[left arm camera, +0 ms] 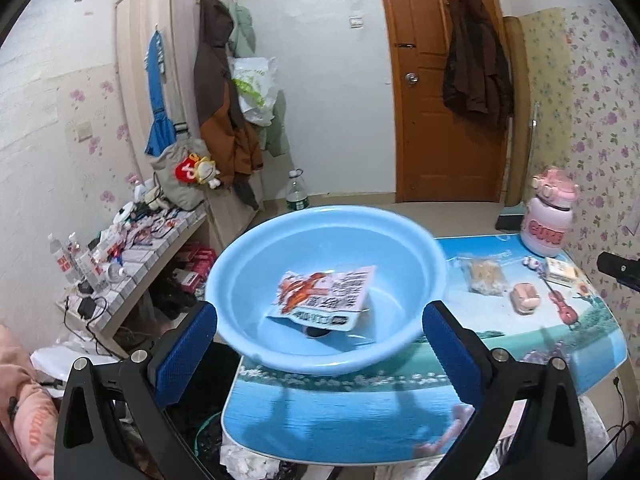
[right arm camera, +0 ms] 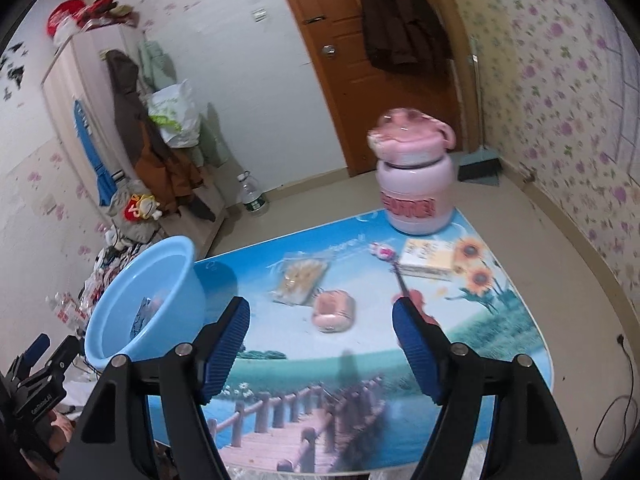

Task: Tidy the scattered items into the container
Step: 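Withdraw both grippers from the basin back over the table, then lower the left gripper onto the cotton swab bag while the right gripper approaches the Face tissue pack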

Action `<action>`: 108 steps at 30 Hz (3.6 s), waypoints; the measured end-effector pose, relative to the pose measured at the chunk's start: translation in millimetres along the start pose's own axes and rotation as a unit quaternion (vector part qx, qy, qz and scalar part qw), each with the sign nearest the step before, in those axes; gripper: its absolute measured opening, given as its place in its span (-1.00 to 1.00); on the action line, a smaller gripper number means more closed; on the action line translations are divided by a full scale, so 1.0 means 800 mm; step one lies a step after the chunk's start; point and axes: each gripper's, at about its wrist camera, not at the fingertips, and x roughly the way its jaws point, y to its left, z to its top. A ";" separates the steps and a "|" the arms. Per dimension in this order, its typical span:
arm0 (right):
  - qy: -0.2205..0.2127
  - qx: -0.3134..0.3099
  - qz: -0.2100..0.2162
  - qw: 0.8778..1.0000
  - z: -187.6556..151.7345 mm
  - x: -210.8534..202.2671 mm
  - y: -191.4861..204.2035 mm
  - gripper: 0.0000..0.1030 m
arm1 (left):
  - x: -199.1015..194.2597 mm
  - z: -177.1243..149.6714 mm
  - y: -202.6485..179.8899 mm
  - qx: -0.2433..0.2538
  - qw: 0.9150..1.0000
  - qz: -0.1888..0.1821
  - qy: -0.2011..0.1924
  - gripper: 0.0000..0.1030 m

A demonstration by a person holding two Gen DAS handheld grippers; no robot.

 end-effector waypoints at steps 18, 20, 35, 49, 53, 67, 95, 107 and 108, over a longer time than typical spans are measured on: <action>-0.044 -0.023 -0.070 0.996 0.005 -0.062 -0.034 0.47 | -0.028 0.006 -0.102 0.033 0.997 -0.064 0.011 1.00; -0.050 -0.033 -0.072 0.996 0.001 -0.067 -0.044 0.47 | -0.030 0.004 -0.111 0.039 0.997 -0.070 0.012 1.00; -0.034 -0.044 -0.084 0.995 -0.016 -0.069 -0.093 0.47 | -0.027 -0.003 -0.150 0.067 0.993 -0.097 0.024 1.00; -0.003 -0.049 -0.064 0.997 -0.024 -0.045 -0.098 0.47 | -0.010 -0.014 -0.161 0.073 0.989 -0.118 0.048 1.00; 0.003 -0.052 -0.062 0.997 -0.026 -0.037 -0.098 0.47 | -0.002 -0.018 -0.165 0.077 0.988 -0.122 0.057 1.00; 0.030 -0.116 -0.050 0.992 -0.014 0.009 -0.103 0.47 | 0.041 -0.011 -0.194 0.088 0.983 -0.140 0.077 1.00; 0.119 -0.270 0.037 0.955 0.075 0.164 -0.129 0.47 | 0.222 0.049 -0.281 0.100 0.961 -0.199 0.164 1.00; 0.144 -0.288 0.071 0.944 0.085 0.198 -0.140 0.47 | 0.277 0.047 -0.275 0.067 0.961 -0.182 0.196 1.00; 0.145 -0.289 0.074 0.943 0.085 0.200 -0.139 0.47 | 0.280 0.046 -0.275 0.066 0.961 -0.182 0.199 1.00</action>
